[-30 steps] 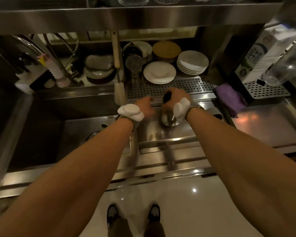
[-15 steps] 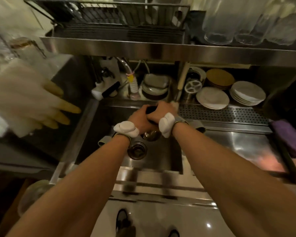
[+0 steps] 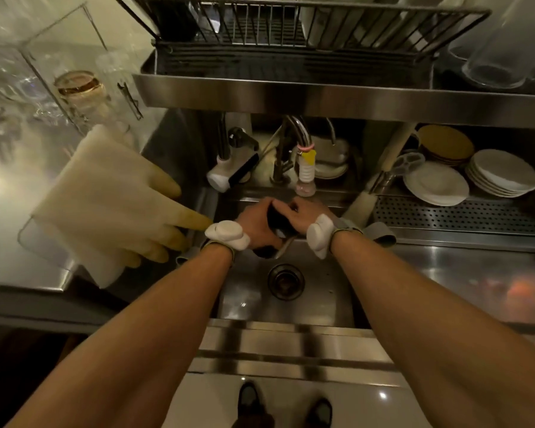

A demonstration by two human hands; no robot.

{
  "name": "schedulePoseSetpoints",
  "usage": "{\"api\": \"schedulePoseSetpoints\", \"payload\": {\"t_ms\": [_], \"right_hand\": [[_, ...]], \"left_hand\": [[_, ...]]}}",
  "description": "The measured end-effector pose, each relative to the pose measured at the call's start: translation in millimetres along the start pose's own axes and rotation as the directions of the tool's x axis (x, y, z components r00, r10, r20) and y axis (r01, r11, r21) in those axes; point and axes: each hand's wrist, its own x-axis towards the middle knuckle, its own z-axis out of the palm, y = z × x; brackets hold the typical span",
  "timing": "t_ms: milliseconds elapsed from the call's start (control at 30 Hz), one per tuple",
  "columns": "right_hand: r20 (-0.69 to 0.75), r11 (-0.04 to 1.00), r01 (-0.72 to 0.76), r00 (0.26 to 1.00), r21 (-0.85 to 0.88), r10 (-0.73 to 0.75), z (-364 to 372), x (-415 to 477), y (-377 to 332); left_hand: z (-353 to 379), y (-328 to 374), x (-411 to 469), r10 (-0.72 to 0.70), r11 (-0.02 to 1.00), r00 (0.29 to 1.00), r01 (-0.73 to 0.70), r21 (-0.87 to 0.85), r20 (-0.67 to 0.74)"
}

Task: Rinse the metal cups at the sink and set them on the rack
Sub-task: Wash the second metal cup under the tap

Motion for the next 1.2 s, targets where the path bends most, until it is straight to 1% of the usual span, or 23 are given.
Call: {"api": "schedulePoseSetpoints", "payload": {"t_ms": [67,133,267,333,367,567,633,700,733,767,833,900,967,1033,1067,1133,1200], "right_hand": [[0.011,0.998,-0.047,0.999,-0.053,0.047,2,7,9],[0.018,0.996,-0.055,0.998,-0.076,0.056,1,10,14],[0.079,0.978,0.046,0.996,-0.204,-0.030,-16,-7,28],[0.052,0.973,0.044,0.998,-0.229,-0.033,-20,-9,46],[0.045,0.972,0.033,0.999,-0.231,-0.024,-20,-8,49],[0.033,0.994,0.015,0.999,-0.108,-0.012,-27,-5,59],[0.001,0.997,0.004,1.000,-0.083,-0.004,-25,-5,65],[-0.020,0.998,-0.032,0.999,-0.049,0.031,-22,-5,71],[-0.021,0.998,-0.045,0.999,-0.035,0.044,-21,-6,73],[-0.018,0.998,-0.055,0.998,-0.013,0.055,-18,-6,75],[-0.035,0.998,-0.056,0.998,0.033,0.057,-14,-4,76],[-0.063,0.998,-0.052,0.997,0.042,0.055,-12,-3,74],[-0.067,0.998,-0.058,0.996,0.030,0.060,-11,1,73],[-0.064,0.997,-0.064,0.996,0.051,0.067,-10,6,73],[-0.057,0.995,-0.065,0.996,0.079,0.069,-10,7,74],[-0.058,0.988,-0.070,0.995,0.139,0.079,-11,10,75],[-0.077,0.983,-0.066,0.994,0.172,0.081,-14,11,72]], "left_hand": [[0,3,3,0.026,0.999,0.999,-0.026,0.018,0.033],[2,5,6,0.047,0.998,0.997,-0.049,0.035,0.066],[12,12,8,0.044,0.997,0.990,-0.053,0.065,0.136],[20,24,8,0.048,0.995,0.986,-0.061,0.083,0.157],[22,25,10,0.047,0.994,0.986,-0.061,0.086,0.158],[30,33,14,0.027,0.997,0.993,-0.036,0.071,0.119],[29,35,15,-0.024,0.992,0.993,0.010,0.125,0.112],[24,32,21,-0.148,0.965,0.983,0.121,0.233,0.104],[20,28,25,-0.215,0.948,0.974,0.191,0.254,0.071],[18,26,28,-0.271,0.938,0.963,0.261,0.229,0.010],[12,23,40,-0.357,0.925,0.920,0.373,0.078,-0.163],[7,30,49,-0.394,0.918,0.861,0.388,-0.086,-0.322],[0,37,59,-0.380,0.925,0.820,0.345,-0.159,-0.428],[-9,40,66,-0.346,0.936,0.789,0.325,-0.133,-0.508],[-13,42,68,-0.321,0.941,0.786,0.327,-0.085,-0.529],[-25,41,76,-0.285,0.947,0.783,0.321,-0.034,-0.553],[-36,36,88,-0.285,0.948,0.779,0.316,-0.042,-0.558]]}}
